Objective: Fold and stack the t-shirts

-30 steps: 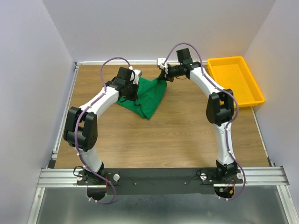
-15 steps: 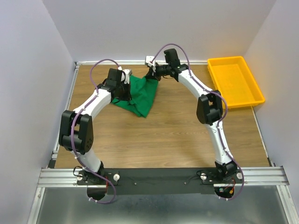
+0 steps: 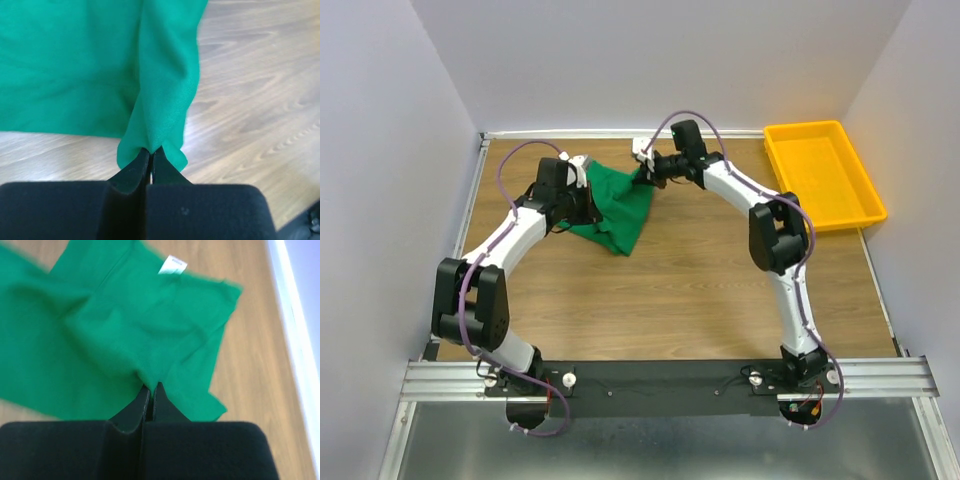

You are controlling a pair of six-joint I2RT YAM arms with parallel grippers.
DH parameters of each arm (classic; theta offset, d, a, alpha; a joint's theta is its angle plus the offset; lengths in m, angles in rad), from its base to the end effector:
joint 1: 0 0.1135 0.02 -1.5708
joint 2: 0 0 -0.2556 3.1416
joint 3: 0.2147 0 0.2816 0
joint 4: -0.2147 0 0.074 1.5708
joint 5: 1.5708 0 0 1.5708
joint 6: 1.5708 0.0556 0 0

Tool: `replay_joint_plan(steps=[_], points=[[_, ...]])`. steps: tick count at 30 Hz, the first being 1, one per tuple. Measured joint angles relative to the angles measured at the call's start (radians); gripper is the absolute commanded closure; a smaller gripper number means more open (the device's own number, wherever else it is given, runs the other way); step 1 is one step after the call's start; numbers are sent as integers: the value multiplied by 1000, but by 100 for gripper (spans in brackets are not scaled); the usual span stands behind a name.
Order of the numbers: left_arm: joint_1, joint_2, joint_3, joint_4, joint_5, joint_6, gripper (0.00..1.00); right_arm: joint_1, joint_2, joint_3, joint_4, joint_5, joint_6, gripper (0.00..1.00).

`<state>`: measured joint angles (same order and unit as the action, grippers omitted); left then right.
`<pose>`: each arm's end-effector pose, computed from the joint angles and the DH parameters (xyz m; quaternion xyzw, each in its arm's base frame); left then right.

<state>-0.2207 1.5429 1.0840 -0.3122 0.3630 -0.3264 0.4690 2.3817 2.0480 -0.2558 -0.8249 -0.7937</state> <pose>0.3630 -0.1017 0.2131 0.0223 0.9084 -0.2635 0.3237 0.4969 0.2976 0.1940 -0.6294 0.5408 0.2791 0.4832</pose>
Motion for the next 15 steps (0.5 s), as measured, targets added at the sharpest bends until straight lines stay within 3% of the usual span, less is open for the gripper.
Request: replay_joint_plan(steps=[6, 15], points=[[-55, -5, -6, 0, 90, 2, 100, -58, -295, -430, -13, -3, -185, 100], [-416, -63, -129, -12, 104, -54, 100, -129, -787, -1005, -104, 6, -388, 99]])
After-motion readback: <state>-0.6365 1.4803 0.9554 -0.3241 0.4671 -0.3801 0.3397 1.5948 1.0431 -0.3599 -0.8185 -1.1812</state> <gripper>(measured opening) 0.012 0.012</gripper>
